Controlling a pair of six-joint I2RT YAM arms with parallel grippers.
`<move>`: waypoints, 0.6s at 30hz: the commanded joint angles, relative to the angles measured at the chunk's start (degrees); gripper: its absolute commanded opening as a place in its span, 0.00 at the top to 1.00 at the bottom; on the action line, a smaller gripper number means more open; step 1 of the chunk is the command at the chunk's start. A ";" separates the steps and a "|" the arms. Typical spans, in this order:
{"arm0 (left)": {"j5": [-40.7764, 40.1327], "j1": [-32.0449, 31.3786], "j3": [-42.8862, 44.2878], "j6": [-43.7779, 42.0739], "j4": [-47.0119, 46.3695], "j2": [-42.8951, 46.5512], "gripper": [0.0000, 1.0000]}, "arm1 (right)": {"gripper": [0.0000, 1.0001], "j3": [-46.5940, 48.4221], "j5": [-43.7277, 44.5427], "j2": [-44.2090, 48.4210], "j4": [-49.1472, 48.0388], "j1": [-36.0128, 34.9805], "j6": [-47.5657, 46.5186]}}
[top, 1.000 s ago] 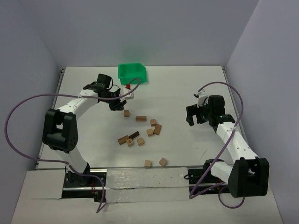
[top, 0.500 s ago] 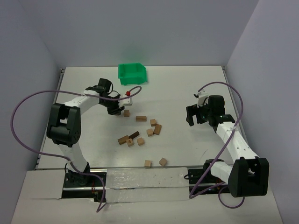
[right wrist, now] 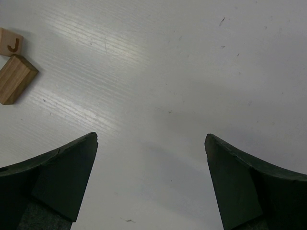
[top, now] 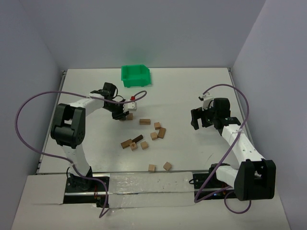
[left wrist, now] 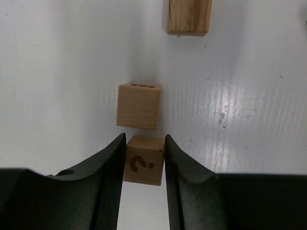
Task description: Build the wood block tower
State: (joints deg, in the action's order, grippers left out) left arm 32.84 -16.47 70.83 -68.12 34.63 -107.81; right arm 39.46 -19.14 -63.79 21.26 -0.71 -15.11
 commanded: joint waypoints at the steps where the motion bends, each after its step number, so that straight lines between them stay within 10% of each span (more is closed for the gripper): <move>1: 2.73 -0.73 1.45 -1.32 -2.26 -1.21 0.91 | 0.00 2.81 -0.11 -0.46 -0.28 0.33 -0.68; 18: 3.46 -1.37 2.42 -0.97 -2.34 -1.88 0.83 | 0.00 2.99 -0.29 -0.72 -0.07 0.27 -0.74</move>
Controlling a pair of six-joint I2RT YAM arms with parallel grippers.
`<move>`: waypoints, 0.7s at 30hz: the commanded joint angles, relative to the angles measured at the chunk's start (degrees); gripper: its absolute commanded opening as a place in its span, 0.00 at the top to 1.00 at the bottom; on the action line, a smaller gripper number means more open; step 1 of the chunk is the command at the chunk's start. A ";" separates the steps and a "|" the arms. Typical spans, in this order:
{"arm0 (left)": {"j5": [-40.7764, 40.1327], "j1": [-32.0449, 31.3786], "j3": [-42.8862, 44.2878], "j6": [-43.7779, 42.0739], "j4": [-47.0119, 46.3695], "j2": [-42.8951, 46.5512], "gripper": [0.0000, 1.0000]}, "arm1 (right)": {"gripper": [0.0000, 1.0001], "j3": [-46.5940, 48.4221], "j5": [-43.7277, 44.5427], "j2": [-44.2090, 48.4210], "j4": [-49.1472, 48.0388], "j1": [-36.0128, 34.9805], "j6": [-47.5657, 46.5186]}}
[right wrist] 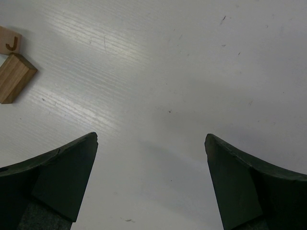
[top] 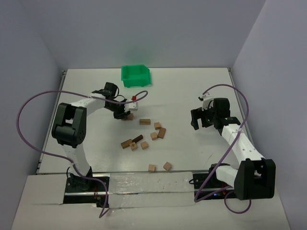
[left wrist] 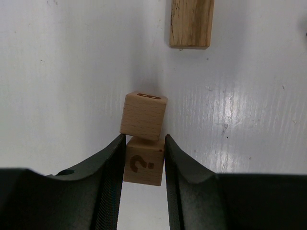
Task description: Build the wood block tower
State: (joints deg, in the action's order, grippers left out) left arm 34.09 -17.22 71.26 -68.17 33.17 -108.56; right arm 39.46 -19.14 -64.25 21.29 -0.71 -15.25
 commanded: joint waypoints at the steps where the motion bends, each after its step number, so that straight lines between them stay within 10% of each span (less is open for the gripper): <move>1: 2.24 -0.66 2.04 -0.88 -0.86 -1.15 0.83 | 0.00 2.99 -0.29 -0.26 -0.10 0.27 -0.66; 21: 3.61 -0.28 3.15 -3.19 0.31 -1.12 0.93 | 0.00 2.87 -0.46 -0.26 -0.10 0.36 -0.84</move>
State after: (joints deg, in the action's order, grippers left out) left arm 34.58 -17.60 71.65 -68.40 33.17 -108.88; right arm 39.48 -19.16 -64.25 21.37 -0.71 -15.53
